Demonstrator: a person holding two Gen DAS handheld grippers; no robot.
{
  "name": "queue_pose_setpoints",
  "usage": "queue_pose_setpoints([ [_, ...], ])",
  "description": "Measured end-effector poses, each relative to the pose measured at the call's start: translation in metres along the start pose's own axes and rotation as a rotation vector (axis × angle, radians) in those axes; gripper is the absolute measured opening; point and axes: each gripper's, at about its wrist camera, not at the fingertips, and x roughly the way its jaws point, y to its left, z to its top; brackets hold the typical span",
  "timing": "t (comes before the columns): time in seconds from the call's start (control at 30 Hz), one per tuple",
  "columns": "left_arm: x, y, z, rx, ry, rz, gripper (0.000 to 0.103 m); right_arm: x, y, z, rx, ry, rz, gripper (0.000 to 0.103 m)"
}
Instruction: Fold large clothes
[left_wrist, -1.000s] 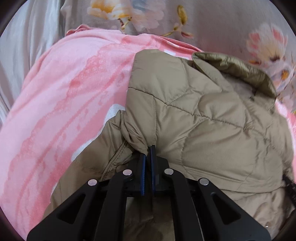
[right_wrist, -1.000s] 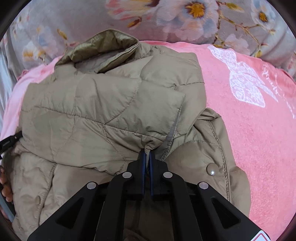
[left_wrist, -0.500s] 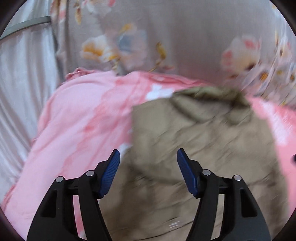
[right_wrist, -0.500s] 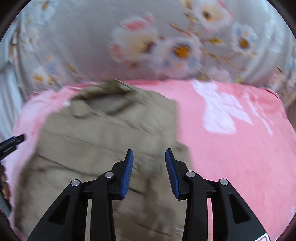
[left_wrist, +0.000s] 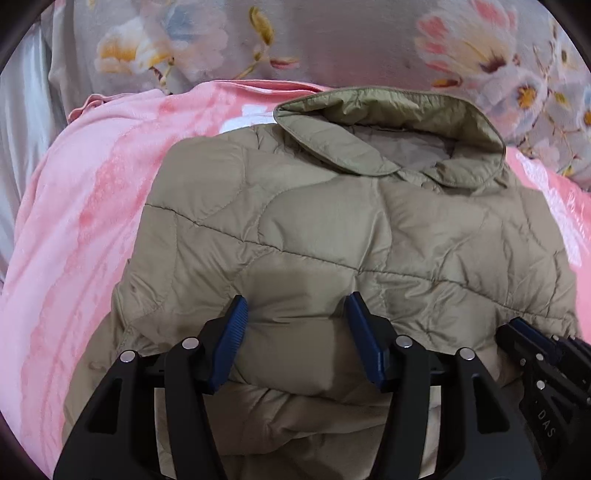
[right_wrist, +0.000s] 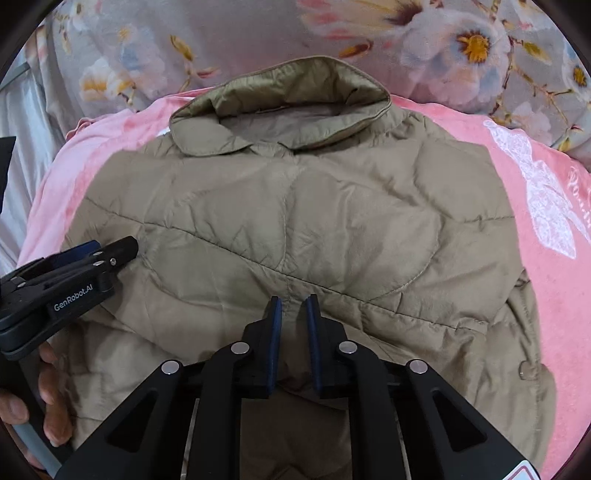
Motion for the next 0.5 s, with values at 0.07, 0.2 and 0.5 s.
queue_pose_setpoints([
  [0.07, 0.004, -0.003, -0.007, 0.018, -0.016, 0.020, 0.055, 0.004, -0.002, -0.004, 0.006, -0.011, 0.003, 0.010],
  [0.2, 0.007, -0.006, -0.013, 0.033, -0.035, 0.053, 0.055, 0.010, 0.004, -0.010, -0.018, -0.030, -0.031, 0.010],
  [0.5, 0.011, -0.009, -0.015, 0.034, -0.039, 0.061, 0.055, 0.015, -0.004, -0.010, 0.003, -0.032, -0.010, 0.010],
])
